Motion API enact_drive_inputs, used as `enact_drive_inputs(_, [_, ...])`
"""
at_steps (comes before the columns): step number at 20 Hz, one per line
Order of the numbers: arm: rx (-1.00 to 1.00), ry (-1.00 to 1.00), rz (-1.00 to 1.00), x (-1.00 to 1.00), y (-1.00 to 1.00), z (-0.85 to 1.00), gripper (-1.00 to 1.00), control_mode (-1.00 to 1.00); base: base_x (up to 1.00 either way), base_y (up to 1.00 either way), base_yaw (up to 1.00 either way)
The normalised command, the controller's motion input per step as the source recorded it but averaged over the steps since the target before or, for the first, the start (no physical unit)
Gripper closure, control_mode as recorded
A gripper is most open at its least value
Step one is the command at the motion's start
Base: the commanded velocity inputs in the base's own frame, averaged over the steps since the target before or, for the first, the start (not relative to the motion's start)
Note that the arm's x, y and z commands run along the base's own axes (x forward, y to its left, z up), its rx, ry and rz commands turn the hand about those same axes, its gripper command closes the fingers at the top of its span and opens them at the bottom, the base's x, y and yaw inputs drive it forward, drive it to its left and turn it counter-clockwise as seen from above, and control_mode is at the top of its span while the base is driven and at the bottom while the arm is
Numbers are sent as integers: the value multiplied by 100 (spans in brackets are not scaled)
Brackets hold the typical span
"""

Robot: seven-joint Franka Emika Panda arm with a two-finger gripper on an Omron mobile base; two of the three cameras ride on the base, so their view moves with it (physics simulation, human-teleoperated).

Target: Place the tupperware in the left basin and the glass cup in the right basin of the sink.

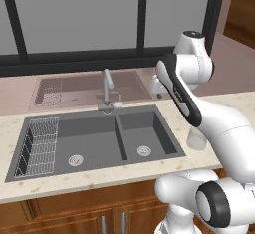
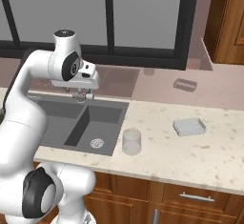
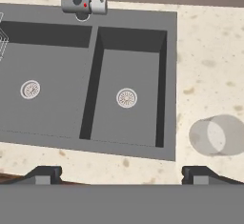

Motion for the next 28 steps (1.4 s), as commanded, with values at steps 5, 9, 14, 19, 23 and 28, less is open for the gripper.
enact_drive_inputs(5, [0, 0, 0, 0, 0, 0, -100, -100, 0, 0, 0])
enact_drive_inputs(9, [0, 6, 0, 3, -12, 6, -100, -100, 0, 0, 0])
enact_drive_inputs(14, [0, 9, 0, 0, -21, 11, -100, -100, 0, 0, 0])
enact_drive_inputs(19, [0, 14, 0, -9, -31, 8, -100, -100, 0, 0, 0])
enact_drive_inputs(23, [0, 16, 0, -32, -35, 1, -100, -100, 0, 0, 0])
enact_drive_inputs(28, [0, 12, 0, -34, -34, 0, -100, -100, 0, 0, 0])
